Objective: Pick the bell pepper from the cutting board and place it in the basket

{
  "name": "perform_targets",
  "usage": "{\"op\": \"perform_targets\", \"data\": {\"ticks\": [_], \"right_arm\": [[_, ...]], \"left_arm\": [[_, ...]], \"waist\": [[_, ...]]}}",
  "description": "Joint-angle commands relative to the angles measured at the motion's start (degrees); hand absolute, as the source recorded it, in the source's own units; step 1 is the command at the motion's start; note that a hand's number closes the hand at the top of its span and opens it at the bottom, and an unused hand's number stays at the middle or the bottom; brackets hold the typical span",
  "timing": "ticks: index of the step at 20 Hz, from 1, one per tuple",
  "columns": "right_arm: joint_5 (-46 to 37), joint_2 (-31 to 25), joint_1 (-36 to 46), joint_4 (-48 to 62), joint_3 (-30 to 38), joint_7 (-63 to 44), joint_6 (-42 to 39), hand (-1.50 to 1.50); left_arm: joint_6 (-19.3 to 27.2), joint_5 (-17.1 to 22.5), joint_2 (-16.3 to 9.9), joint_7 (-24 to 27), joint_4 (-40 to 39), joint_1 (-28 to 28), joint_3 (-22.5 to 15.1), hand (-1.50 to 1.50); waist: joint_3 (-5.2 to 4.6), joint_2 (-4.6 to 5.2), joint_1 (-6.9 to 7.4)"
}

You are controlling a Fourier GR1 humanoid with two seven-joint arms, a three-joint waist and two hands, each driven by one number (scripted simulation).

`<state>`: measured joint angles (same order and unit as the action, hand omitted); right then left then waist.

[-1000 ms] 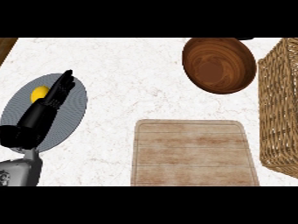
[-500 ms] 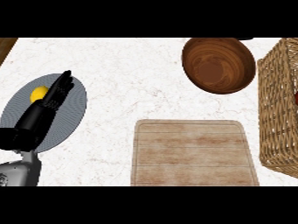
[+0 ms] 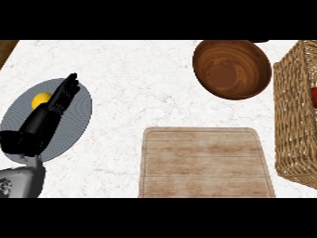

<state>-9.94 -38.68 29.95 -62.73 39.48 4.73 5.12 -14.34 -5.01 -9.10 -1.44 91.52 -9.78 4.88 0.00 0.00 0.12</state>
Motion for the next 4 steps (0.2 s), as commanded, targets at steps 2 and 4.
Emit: {"op": "perform_targets", "data": {"ticks": [2,4], "right_arm": [[6.8,-4.2,2.4,2.9,5.4,-6.2,-2.2,-1.5],[10.0,-3.6,-3.3,5.1,7.8,-2.7,-6.7,-1.5]], "left_arm": [[0.0,0.6,-0.6,-0.7,-0.2,-1.1,1.2,0.0],[-0.5,0.2,-0.9,3.9,-4.3,-0.3,1.8,0.0]], "waist": [[-0.01,-0.03,-0.15],[0.01,0.03,-0.58]]}}
